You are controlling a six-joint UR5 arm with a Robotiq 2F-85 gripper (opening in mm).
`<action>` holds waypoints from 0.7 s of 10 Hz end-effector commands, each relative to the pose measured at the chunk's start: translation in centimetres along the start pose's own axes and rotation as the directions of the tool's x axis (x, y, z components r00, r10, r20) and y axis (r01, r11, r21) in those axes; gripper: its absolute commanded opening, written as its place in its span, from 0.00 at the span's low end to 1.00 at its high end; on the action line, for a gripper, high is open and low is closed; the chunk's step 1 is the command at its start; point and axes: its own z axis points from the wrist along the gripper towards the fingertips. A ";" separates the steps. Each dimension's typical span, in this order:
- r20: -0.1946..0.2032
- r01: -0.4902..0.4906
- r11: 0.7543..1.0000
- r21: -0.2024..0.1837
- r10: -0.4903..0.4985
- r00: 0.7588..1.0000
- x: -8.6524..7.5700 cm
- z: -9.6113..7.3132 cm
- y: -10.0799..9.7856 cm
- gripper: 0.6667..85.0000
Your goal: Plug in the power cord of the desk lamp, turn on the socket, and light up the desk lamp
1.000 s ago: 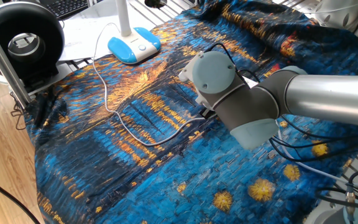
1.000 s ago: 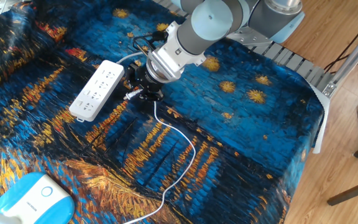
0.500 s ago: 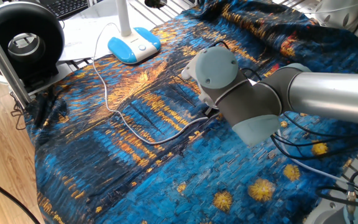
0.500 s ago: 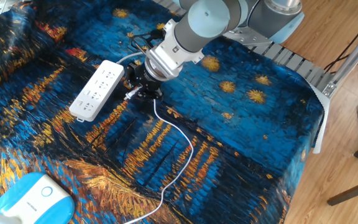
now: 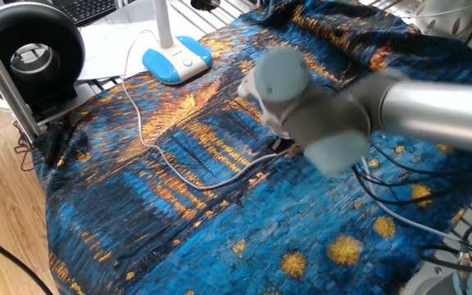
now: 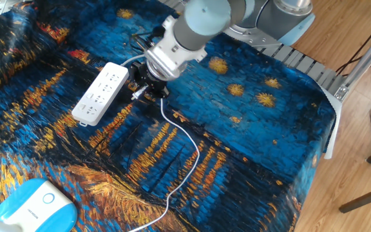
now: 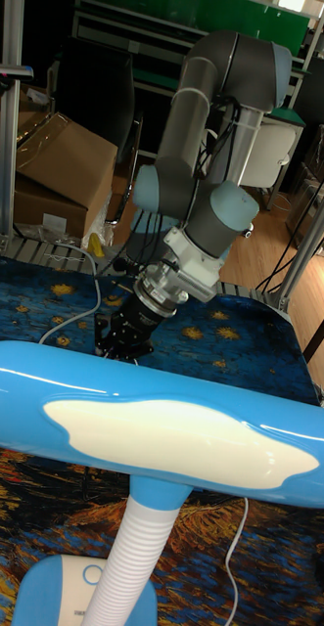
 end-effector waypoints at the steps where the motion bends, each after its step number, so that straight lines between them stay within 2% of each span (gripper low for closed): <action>1: -0.109 0.135 0.989 -0.054 -0.140 0.984 0.7 -4.3 -2.7 0.01; 3: -0.088 0.208 0.974 -0.085 -0.215 0.973 0.2 -4.9 -4.2 0.01; 5: -0.043 0.243 0.965 -0.093 -0.248 0.968 0.0 -5.1 -4.7 0.01; 7: -0.013 0.285 0.949 -0.132 -0.289 0.957 0.2 -5.4 -3.9 0.01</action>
